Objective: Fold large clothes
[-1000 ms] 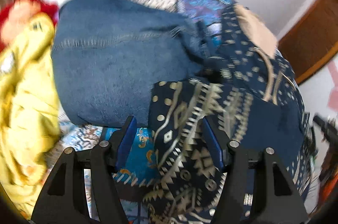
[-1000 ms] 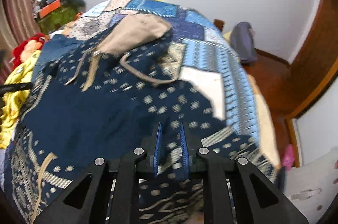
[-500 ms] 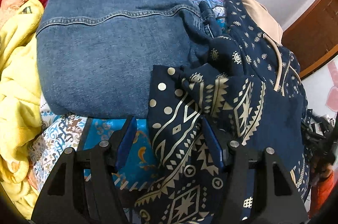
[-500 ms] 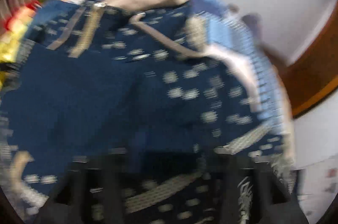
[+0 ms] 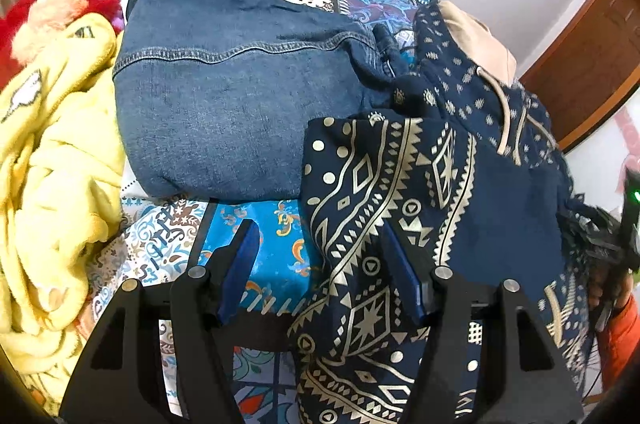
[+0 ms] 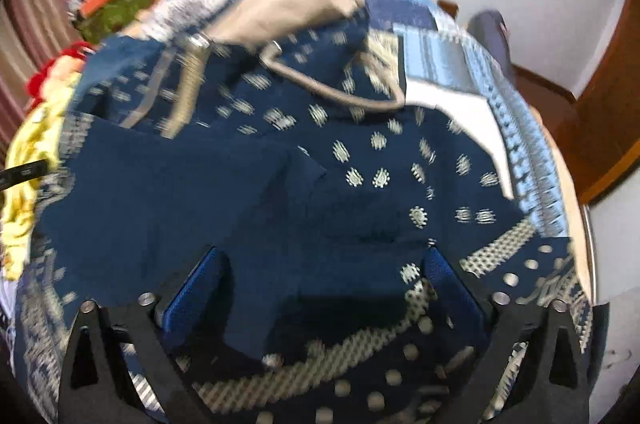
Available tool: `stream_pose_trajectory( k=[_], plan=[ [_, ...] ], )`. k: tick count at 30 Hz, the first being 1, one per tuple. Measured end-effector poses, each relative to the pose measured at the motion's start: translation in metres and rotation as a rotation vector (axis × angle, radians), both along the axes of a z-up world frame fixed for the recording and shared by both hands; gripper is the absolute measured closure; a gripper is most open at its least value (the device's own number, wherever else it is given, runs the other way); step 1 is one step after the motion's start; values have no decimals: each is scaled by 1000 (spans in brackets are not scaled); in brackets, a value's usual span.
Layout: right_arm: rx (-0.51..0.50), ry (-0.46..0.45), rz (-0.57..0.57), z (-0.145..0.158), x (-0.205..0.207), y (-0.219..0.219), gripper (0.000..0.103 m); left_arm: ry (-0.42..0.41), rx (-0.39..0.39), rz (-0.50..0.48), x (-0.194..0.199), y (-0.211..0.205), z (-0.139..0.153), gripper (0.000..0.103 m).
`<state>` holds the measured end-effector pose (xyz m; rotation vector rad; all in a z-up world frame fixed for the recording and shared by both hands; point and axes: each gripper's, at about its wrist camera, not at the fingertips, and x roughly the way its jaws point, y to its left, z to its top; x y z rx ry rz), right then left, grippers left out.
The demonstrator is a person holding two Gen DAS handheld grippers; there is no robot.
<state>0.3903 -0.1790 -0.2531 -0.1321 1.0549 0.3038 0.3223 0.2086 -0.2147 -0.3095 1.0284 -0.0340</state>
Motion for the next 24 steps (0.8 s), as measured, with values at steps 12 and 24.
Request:
stream_pose_trajectory(
  k=[12,24],
  plan=[
    [31,-36,-54,16,20,11,82,-46,65,27,0,-7,23,40],
    [-154,-97,37,24,-9,-7,87,-87,158,-86,15,-36,40,32]
  ],
)
